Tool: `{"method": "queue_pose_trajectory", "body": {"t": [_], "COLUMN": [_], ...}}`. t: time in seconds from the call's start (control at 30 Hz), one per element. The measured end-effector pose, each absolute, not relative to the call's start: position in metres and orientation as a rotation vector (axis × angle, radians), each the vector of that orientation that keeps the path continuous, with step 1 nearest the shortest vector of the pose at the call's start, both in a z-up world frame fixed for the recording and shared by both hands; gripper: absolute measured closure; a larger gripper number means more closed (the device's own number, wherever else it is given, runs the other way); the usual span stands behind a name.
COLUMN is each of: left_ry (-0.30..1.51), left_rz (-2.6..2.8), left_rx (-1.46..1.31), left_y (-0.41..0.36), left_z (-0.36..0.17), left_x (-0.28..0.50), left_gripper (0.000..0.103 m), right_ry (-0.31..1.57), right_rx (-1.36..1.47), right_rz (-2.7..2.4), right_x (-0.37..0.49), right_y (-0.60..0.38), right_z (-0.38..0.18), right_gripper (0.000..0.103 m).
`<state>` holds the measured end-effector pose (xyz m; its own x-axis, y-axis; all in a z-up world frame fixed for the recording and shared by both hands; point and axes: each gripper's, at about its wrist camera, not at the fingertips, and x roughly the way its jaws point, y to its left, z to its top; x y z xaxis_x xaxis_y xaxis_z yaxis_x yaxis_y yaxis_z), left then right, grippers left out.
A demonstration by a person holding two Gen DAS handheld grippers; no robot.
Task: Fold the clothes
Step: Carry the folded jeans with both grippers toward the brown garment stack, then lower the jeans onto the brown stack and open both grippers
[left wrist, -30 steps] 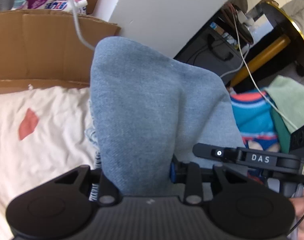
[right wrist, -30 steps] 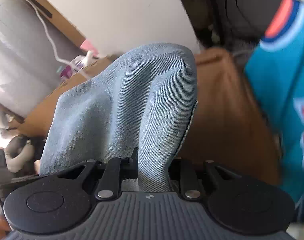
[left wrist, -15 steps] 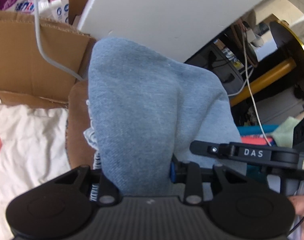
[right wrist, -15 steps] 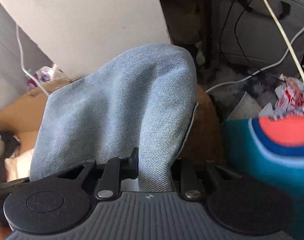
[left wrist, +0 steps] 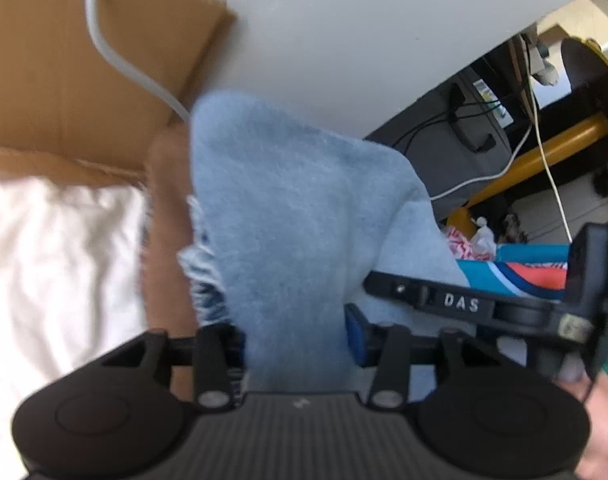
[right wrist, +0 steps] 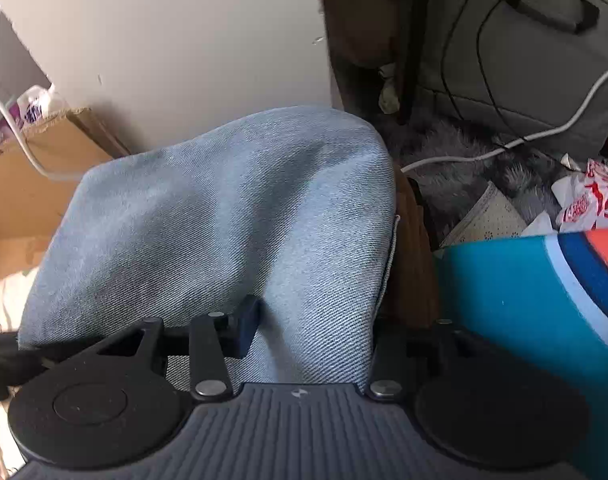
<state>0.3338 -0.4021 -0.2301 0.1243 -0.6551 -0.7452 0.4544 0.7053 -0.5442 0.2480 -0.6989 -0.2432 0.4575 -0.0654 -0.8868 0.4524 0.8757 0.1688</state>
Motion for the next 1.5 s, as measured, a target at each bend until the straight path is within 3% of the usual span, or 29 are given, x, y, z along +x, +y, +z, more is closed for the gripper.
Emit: {"method": "queue_pose_trajectory", "body": {"t": [0.1, 0.27, 0.33, 0.47, 0.63, 0.8, 1.0, 1.2, 1.5], "left_ry": [1.132, 1.060, 1.055, 1.117, 1.138, 1.150, 1.104, 1.067, 1.059], "left_rz": [-0.774, -0.808, -0.839, -0.867, -0.779, -0.750, -0.763, -0.802, -0.801], "left_rx": [-0.140, -0.059, -0.032, -0.012, 0.016, -0.034, 0.021, 0.054, -0.007], "left_y": [-0.387, -0.393, -0.404, -0.425, -0.421, -0.416, -0.420, -0.419, -0.411], "left_z": [-0.199, -0.160, -0.155, -0.176, -0.212, -0.228, -0.228, -0.229, -0.236], "left_x": [0.341, 0.348, 0.345, 0.339, 0.343, 0.350, 0.343, 0.342, 0.340], "left_gripper": [0.054, 0.069, 0.070, 0.072, 0.086, 0.086, 0.086, 0.085, 0.085], "right_ry": [1.046, 1.029, 1.034, 1.036, 1.095, 1.138, 1.021, 0.912, 1.106], "right_rx": [0.417, 0.409, 0.374, 0.355, 0.292, 0.145, 0.188, 0.344, 0.322], "right_rz": [-0.341, -0.358, -0.358, -0.363, -0.352, -0.357, -0.382, -0.410, -0.364], "right_x": [0.244, 0.242, 0.243, 0.244, 0.249, 0.256, 0.252, 0.258, 0.271], "right_y": [-0.700, -0.696, -0.692, -0.689, -0.681, -0.674, -0.676, -0.687, -0.666], "right_z": [-0.244, -0.244, -0.243, -0.241, -0.229, -0.190, -0.149, -0.181, -0.229], "right_gripper": [0.053, 0.051, 0.050, 0.049, 0.039, 0.033, 0.033, 0.039, 0.044]}}
